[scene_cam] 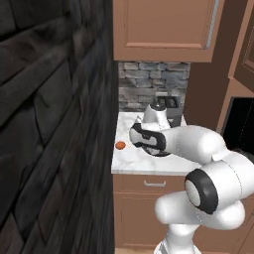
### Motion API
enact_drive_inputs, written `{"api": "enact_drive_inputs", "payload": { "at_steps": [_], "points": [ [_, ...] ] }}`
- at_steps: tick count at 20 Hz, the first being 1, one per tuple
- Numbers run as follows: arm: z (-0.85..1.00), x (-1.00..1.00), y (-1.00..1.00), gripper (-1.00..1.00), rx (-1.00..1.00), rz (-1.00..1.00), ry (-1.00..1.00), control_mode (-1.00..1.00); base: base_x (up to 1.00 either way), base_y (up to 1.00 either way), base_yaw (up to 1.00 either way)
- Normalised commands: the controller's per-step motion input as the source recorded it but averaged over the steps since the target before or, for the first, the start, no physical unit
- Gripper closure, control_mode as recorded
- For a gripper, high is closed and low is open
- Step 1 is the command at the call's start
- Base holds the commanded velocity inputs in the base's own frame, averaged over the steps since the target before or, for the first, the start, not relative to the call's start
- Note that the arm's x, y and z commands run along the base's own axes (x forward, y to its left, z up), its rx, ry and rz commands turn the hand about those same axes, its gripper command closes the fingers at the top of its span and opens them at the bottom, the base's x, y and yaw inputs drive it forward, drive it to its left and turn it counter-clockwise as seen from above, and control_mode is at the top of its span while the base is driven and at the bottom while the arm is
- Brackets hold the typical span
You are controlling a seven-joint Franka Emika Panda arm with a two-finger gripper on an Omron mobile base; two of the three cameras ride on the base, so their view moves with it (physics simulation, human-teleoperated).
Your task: Pick the egg and butter from the fridge and place them by the bowl for mixing.
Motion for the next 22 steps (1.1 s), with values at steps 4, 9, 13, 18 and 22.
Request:
{"api": "enact_drive_inputs", "payload": {
  "at_steps": [4,9,13,18,22],
  "points": [
    [0.34,-0.49,-0.17,-1.00,0.00,0.57,-0.12,-1.00,0.00,0.00,0.00],
    [0.41,-0.44,-0.09,-1.00,-0.01,0.49,-0.12,-1.00,0.00,0.00,0.00],
    [0.32,-0.48,-0.06,-1.00,-0.14,0.36,-0.23,-1.00,0.00,0.00,0.00],
    [0.39,-0.39,0.00,-1.00,-0.19,0.22,-0.05,-1.00,0.00,0.00,0.00],
    [0.38,-0.35,-0.03,-1.00,-0.26,0.16,0.00,-1.00,0.00,0.00,0.00]
  ]
}}
